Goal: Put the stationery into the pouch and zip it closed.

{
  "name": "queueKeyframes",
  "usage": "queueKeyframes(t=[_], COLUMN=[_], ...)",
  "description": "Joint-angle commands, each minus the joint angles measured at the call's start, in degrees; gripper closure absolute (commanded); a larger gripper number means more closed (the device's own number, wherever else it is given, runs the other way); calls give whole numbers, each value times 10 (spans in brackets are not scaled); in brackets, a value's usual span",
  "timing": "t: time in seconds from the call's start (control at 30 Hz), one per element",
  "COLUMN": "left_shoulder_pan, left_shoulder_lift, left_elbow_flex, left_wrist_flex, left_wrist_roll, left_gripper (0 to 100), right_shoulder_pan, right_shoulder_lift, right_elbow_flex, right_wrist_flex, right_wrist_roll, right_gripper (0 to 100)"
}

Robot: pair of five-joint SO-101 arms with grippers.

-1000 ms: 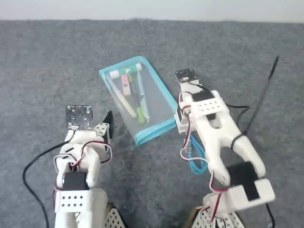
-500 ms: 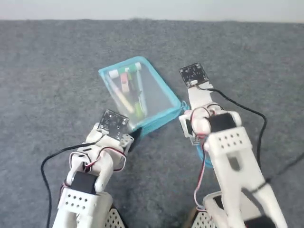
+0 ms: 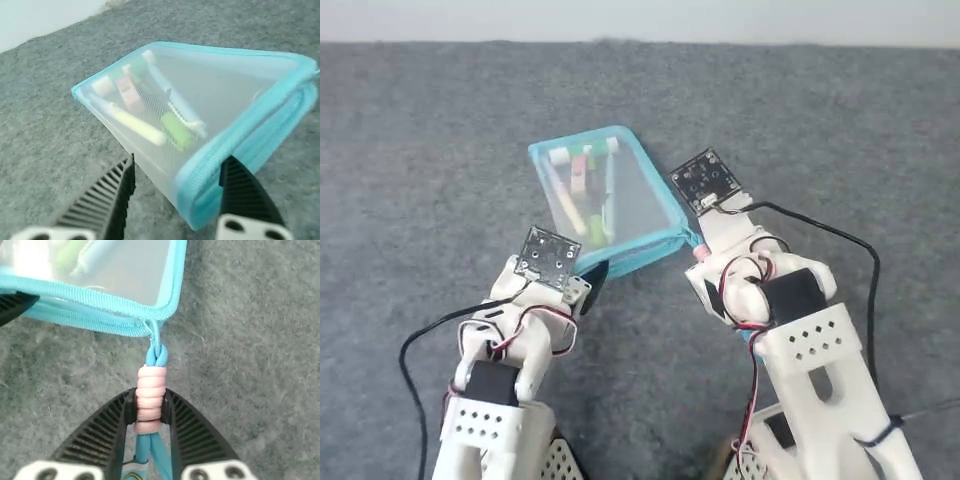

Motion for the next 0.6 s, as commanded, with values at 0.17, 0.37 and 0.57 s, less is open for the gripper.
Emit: queueKeyframes(t=[0.17, 0.37, 0.57], left_shoulder_pan=[8, 4, 3], left_shoulder_lift=[-5, -5, -5], left_elbow_flex=[-2, 9, 16], left_wrist_flex=[-25, -53, -67], left_wrist_roll=[-7, -6, -7], left_gripper=[746, 749, 749], right_shoulder_pan=[-7, -8, -26], right_shoulder_lift=[-28, -28, -28], right_elbow_flex=[-11, -82, -130], right_wrist_flex=[7, 87, 138], right_wrist_roll=[24, 29, 29], right_gripper=[992, 992, 992])
